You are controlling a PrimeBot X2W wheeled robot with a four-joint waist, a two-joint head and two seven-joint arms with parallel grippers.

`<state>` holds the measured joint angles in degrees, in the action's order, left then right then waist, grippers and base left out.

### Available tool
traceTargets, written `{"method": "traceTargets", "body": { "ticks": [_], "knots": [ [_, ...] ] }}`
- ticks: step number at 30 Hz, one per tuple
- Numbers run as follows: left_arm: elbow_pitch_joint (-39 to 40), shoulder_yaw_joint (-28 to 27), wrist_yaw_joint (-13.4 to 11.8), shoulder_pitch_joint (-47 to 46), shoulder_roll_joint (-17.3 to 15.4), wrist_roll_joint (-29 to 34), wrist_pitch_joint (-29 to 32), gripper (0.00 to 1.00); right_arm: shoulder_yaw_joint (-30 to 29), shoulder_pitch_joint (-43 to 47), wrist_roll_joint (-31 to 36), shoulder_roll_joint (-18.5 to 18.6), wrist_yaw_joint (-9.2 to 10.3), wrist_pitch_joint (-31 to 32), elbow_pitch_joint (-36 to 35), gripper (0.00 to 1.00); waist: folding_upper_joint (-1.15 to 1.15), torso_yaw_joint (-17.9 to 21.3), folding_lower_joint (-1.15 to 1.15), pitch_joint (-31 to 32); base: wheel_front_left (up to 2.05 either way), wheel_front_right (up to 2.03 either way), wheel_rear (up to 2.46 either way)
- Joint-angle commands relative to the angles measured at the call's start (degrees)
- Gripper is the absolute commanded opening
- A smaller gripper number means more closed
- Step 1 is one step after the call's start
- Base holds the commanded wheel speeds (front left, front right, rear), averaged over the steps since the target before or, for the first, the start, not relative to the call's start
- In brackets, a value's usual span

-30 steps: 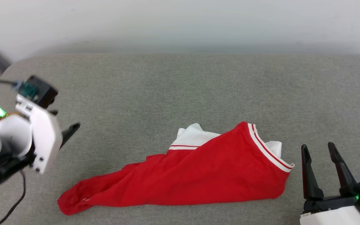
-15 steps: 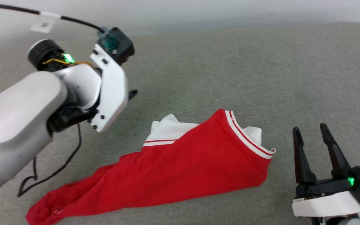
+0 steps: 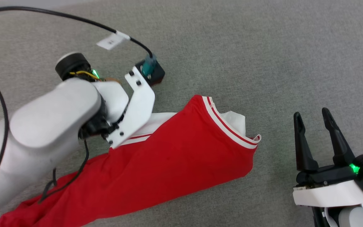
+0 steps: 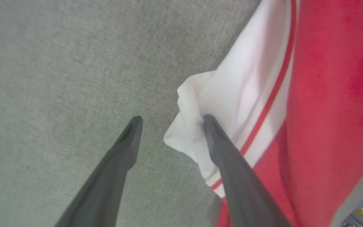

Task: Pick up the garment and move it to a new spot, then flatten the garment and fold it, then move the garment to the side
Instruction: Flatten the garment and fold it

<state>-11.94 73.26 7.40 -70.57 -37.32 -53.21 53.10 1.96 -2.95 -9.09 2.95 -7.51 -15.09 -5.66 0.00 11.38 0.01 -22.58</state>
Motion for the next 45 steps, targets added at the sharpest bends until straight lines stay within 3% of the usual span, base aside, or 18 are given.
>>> {"method": "traceTargets", "body": {
  "ticks": [1,5,8,9,10,14,18,26,33,38,45],
  "knots": [
    [1.5,0.1,0.0,2.1,-0.4,1.3,2.4,1.00,-0.1,-1.2,-0.6,-0.1,0.04,-0.1,-0.4,1.00,0.00,1.5,-0.01,-2.1,0.00,0.00,0.00],
    [5.4,0.7,0.0,6.7,-1.5,4.3,8.8,1.00,-0.2,-2.1,-0.7,-0.1,0.04,-0.1,-0.5,1.00,0.00,2.1,-0.01,-3.8,0.00,0.00,0.00],
    [6.9,1.2,0.1,8.4,-2.3,5.7,10.2,1.00,-0.3,-2.6,-0.9,-0.1,0.03,-0.1,-0.7,1.00,0.00,2.3,-0.01,-4.6,0.00,0.00,0.00],
    [7.2,1.3,0.1,8.6,-2.5,6.5,10.5,0.25,-0.4,-2.7,-0.9,-0.1,0.04,-0.1,-0.7,1.00,0.00,2.3,-0.01,-4.8,0.00,0.00,0.00],
    [7.4,1.3,0.1,8.8,-2.9,6.9,11.0,0.00,-0.5,-2.7,-0.8,-0.1,0.04,-0.1,-0.7,1.00,0.00,2.2,-0.01,-4.9,0.00,0.00,0.00],
    [7.6,1.0,-0.1,7.6,-3.2,7.3,8.3,0.00,-0.7,-2.6,0.0,-0.1,0.04,-0.1,-0.5,1.00,0.00,1.4,-0.01,-4.3,0.00,0.00,0.00],
    [6.7,0.2,-0.1,3.2,-3.2,5.7,-0.4,0.00,-0.9,-1.6,0.8,-0.1,0.04,-0.1,-0.1,1.00,0.00,-0.2,-0.01,-2.3,0.00,0.00,0.00],
    [-1.6,-2.9,-0.1,0.7,-9.2,1.9,-15.7,0.00,-1.7,0.5,1.9,-0.1,0.04,-0.1,0.2,1.00,0.00,-2.4,-0.01,1.5,0.00,0.00,0.00],
    [-10.8,-5.0,-1.6,4.9,-14.8,-1.2,-20.4,0.00,-1.8,1.6,2.2,-0.1,0.04,-0.1,0.2,1.00,0.00,-2.7,-0.01,1.5,0.00,0.00,0.00],
    [-17.3,-6.0,-2.7,8.4,-16.6,-3.7,-23.4,0.00,-1.9,1.6,2.3,-0.1,0.04,-0.1,0.3,1.00,0.00,-2.7,-0.01,0.4,0.00,0.00,0.00],
    [-24.4,-5.3,-2.2,12.6,-14.6,-5.1,-26.4,0.00,-1.5,1.1,2.9,-0.1,0.04,-0.1,0.5,1.00,0.00,-2.9,-0.01,0.0,0.00,0.00,0.00]
  ]
}}
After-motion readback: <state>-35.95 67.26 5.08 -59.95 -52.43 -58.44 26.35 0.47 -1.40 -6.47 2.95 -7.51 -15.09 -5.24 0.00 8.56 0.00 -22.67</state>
